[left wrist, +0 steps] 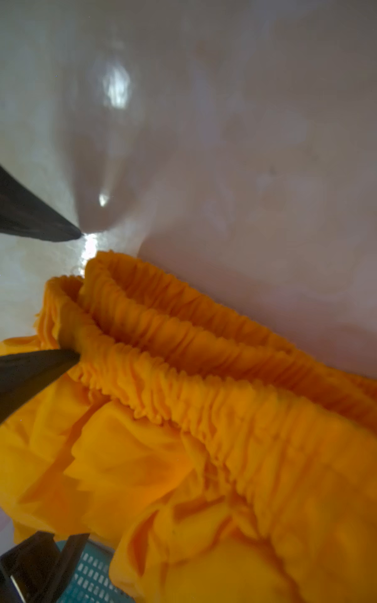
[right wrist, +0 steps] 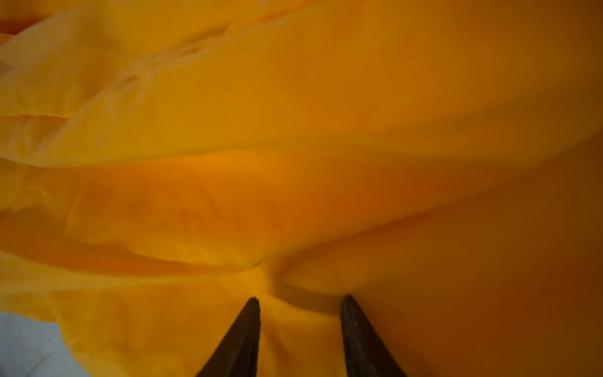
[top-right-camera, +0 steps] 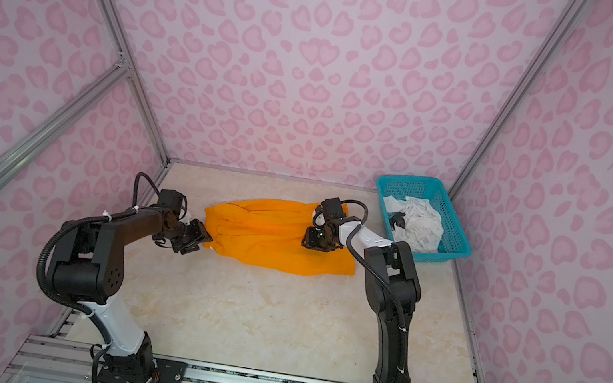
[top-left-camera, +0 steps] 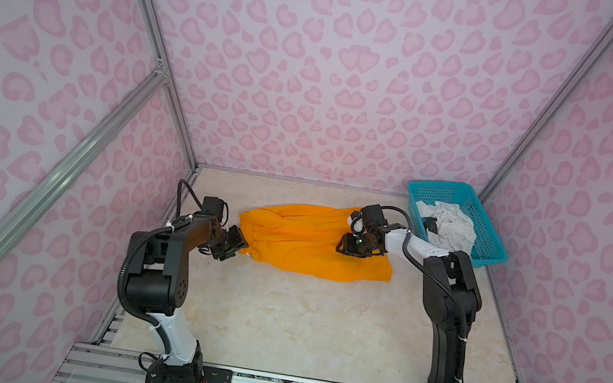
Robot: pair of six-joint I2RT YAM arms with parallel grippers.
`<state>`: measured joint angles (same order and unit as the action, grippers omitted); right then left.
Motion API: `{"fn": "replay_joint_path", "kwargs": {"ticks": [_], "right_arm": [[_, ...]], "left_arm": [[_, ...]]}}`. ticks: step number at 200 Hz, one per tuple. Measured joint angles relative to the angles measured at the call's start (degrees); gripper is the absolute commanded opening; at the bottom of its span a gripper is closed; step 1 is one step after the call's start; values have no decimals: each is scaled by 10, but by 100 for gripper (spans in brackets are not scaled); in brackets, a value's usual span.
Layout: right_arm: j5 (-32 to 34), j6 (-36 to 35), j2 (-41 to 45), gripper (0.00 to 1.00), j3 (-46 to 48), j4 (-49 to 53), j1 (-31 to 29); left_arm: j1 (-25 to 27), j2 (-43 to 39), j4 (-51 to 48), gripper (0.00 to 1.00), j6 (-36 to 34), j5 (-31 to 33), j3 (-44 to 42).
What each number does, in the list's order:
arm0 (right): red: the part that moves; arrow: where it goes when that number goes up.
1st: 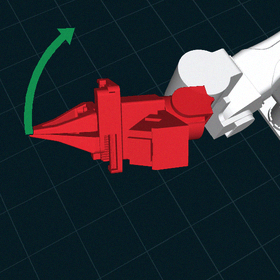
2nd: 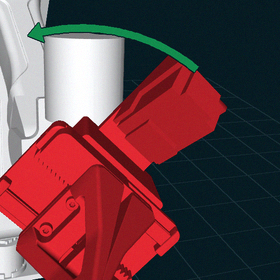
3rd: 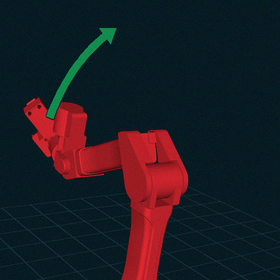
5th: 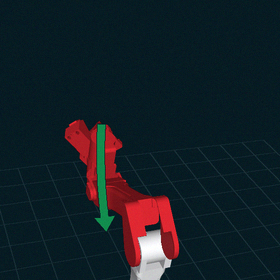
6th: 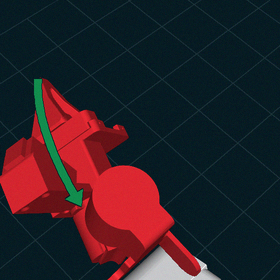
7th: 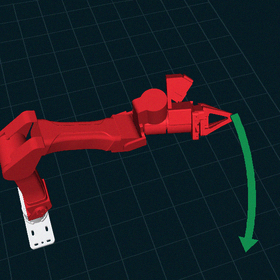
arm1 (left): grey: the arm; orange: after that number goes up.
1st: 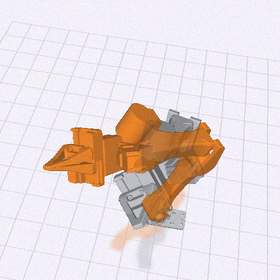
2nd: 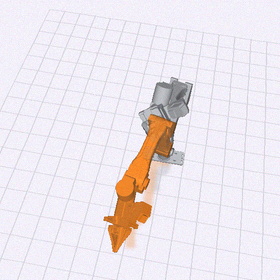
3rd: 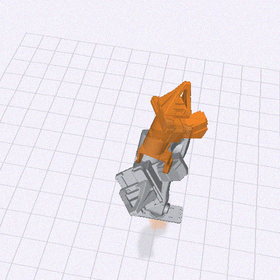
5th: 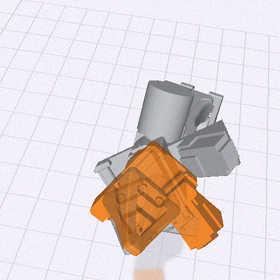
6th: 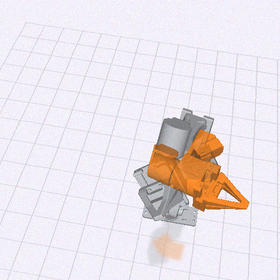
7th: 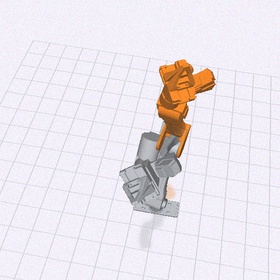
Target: Fold and stack the mixed laundry pile
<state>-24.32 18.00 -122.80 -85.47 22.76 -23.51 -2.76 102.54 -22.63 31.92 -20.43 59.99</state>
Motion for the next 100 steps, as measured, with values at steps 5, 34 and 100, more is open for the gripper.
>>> {"fn": "replay_joint_path", "kwargs": {"ticks": [5,34,100], "right_arm": [[-2,1,7,43,14,-9,0],[-6,4,38,42,78,-52,0],[-1,2,140,42,236,-98,9]], "left_arm": [[9,3,4,50,0,-2,0],[45,14,42,21,15,10,-4],[89,-97,62,3,41,36,-142]]}}
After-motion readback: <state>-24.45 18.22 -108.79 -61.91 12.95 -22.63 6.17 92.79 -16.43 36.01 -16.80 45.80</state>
